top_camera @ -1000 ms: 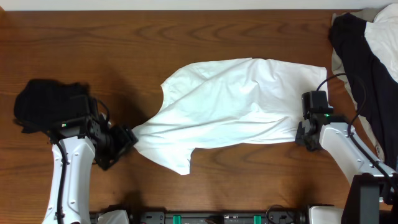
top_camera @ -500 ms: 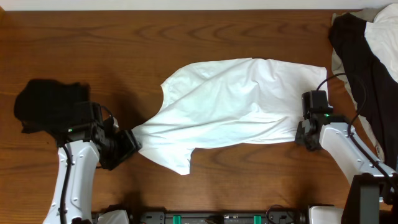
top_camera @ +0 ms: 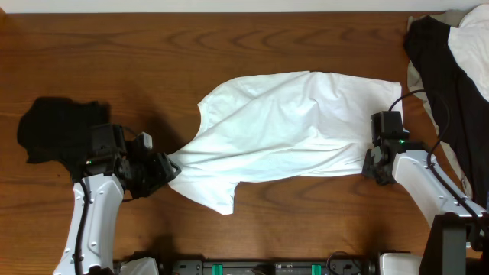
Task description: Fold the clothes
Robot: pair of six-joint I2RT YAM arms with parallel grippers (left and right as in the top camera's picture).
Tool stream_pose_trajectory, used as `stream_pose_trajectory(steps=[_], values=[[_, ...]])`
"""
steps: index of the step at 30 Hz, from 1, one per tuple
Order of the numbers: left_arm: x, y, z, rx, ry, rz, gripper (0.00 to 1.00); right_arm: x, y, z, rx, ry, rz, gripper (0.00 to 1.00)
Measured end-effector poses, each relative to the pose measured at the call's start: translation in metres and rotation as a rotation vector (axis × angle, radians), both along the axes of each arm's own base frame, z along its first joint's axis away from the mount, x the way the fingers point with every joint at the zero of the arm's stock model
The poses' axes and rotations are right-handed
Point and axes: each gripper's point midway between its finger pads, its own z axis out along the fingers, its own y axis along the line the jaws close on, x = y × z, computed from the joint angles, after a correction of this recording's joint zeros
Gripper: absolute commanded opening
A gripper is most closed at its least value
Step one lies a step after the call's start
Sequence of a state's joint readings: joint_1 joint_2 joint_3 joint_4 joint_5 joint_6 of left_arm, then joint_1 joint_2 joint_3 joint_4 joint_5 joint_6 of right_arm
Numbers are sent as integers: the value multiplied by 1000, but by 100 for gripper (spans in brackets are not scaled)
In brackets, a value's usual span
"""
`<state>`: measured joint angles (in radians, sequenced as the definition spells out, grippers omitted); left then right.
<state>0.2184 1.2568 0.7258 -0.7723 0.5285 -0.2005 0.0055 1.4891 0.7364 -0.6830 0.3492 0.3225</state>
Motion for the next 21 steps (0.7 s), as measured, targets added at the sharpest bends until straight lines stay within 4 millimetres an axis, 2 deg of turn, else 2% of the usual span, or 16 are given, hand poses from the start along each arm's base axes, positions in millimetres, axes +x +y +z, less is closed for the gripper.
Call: stream_pose_trajectory(steps=[5, 14, 21], values=[[7, 1, 2, 4, -34, 0, 51, 0, 0, 0, 1, 0, 0, 1], [6, 6, -1, 36, -23, 6, 51, 0, 0, 0, 1, 0, 0, 1], [13, 12, -1, 70, -48, 13, 51, 0, 0, 0, 1, 0, 0, 1]])
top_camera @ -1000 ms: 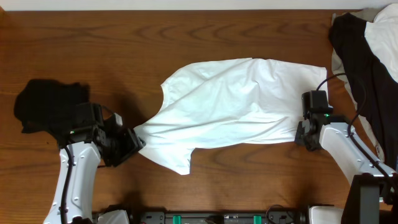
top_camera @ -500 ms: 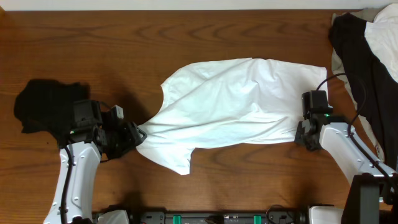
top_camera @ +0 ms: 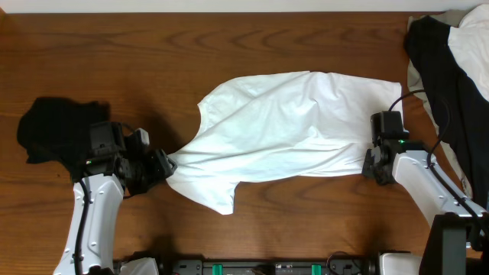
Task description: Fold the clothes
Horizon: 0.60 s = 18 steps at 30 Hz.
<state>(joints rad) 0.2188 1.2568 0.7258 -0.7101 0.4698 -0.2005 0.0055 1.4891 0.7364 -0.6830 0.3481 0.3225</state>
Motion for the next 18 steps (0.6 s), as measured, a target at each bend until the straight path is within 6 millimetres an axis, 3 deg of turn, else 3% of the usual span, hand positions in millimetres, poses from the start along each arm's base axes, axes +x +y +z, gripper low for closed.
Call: stream_pose_trajectory(steps=[6, 11, 18], values=[[3, -1, 1, 6, -13, -8, 51, 0, 0, 0, 0, 0, 0, 1], [1, -21, 1, 5, -16, -87, 50, 0, 0, 0, 0, -2, 0, 1], [1, -43, 2, 9, -33, -181, 25, 1, 0, 0, 0, -3, 0, 1]])
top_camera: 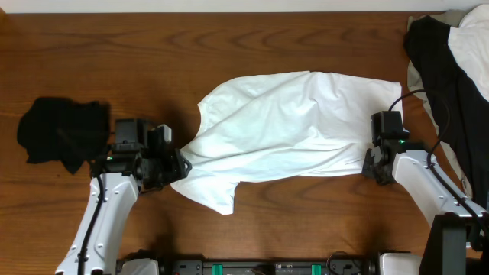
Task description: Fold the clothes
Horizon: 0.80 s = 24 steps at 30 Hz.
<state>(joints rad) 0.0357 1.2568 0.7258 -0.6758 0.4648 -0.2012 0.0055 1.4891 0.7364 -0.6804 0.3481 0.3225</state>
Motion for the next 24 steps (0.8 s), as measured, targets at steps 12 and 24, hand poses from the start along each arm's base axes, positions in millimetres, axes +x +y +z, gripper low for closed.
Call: stream_pose_trajectory(steps=[12, 24], values=[[-5, 4, -4, 33, 25, 6, 25, 0, 0, 0, 0, 0, 0, 1], [-22, 19, -13, 122, 105, 25, 25, 0, 0, 0, 0, -2, 0, 1]])
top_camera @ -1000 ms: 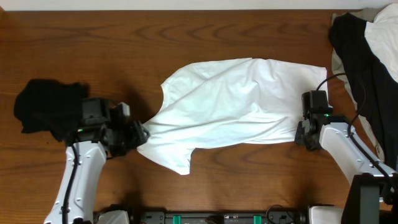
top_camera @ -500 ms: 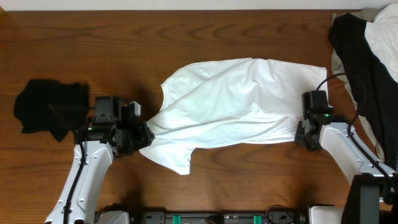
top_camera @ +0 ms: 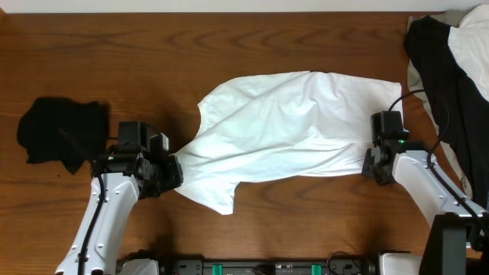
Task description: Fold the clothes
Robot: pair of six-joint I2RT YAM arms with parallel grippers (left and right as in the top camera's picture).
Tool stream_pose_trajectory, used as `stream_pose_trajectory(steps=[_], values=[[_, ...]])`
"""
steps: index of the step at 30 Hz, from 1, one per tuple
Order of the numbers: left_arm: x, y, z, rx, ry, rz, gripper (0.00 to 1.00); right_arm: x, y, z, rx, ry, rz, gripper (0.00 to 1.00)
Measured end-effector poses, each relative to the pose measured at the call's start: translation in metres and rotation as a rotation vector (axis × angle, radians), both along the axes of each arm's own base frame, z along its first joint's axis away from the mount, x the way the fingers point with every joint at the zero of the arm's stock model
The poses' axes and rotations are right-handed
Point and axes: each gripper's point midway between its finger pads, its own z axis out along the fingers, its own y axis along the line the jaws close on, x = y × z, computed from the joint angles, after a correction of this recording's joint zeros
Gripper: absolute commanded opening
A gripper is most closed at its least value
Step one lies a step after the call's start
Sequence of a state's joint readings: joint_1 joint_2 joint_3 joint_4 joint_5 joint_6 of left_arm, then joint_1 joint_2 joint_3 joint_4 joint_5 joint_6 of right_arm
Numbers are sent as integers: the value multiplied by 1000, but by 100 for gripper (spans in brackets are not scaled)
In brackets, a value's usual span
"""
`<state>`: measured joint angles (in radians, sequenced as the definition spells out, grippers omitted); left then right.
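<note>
A white T-shirt (top_camera: 283, 126) lies spread across the middle of the wooden table, wrinkled, one sleeve hanging toward the front edge. My left gripper (top_camera: 173, 169) is at the shirt's left point, shut on the cloth there. At the shirt's lower right corner, my right gripper (top_camera: 367, 166) is shut on the hem. Both sets of fingertips are hidden under the wrists in the overhead view.
A black garment (top_camera: 57, 130) lies bunched at the far left of the table (top_camera: 229, 46). A heap of black and white clothes (top_camera: 451, 69) sits at the back right corner, behind the right arm.
My left gripper has shifted slightly left and toward the front, still on the shirt's left point. The shirt and the right arm look unchanged.
My left gripper held the shirt's left point, stretched out near the black garment. It stayed there a moment later, then stood farther right, closer to the shirt, and now sits slightly back left. The right gripper kept its hold throughout.
</note>
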<state>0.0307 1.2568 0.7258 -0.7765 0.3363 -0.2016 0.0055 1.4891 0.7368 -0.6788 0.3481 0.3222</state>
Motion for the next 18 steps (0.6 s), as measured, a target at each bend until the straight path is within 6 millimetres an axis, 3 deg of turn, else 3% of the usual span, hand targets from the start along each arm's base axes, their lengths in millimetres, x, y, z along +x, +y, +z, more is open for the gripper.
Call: stream_pose_trajectory(steps=[13, 16, 18], values=[[-3, -3, 0, -1, 9, -11, 24, 0, 0, 0, 0, 0, 0, 1], [-3, -6, 0, -4, 9, -18, 9, 0, 0, 0, 0, 0, 0, 1], [-3, -8, 0, -4, 7, -30, 6, 0, 0, 0, 0, 0, 0, 1]])
